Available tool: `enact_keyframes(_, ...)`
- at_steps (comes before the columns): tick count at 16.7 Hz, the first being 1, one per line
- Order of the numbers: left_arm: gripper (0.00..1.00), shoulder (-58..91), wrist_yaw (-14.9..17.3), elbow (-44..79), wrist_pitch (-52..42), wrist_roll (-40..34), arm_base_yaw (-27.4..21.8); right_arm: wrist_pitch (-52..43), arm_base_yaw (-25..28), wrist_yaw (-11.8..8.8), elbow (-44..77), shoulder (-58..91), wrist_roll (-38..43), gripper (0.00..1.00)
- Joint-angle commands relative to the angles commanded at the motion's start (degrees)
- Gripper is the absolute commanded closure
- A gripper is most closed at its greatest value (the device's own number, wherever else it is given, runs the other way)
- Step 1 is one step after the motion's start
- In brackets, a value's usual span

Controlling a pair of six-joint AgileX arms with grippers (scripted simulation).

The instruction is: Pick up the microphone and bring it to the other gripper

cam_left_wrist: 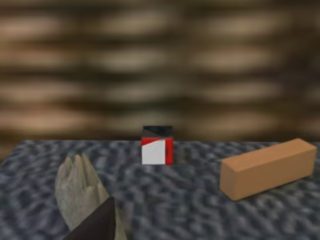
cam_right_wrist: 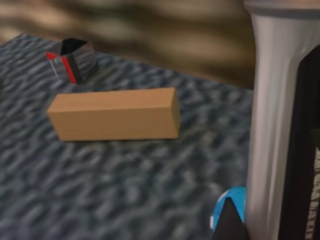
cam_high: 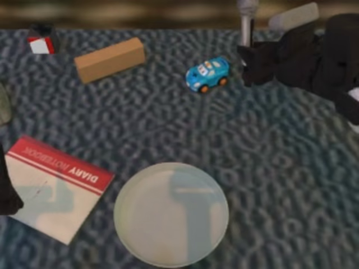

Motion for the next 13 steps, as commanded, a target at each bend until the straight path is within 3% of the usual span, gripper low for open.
enact_keyframes(3,0.00,0.0,0.0,0.0,0.0,0.0,0.0,10.5,-0.2,-3.7,-3.1,-3.6,-2.4,1.00)
enact_keyframes(6,0.00,0.0,0.0,0.0,0.0,0.0,0.0,15.7,-0.4,-5.8,-4.7,-6.0,-3.8,1.00)
enact_keyframes(13,0.00,0.0,0.0,0.0,0.0,0.0,0.0,15.7,0.9,-5.0,-4.8,-6.7,-3.8,1.00)
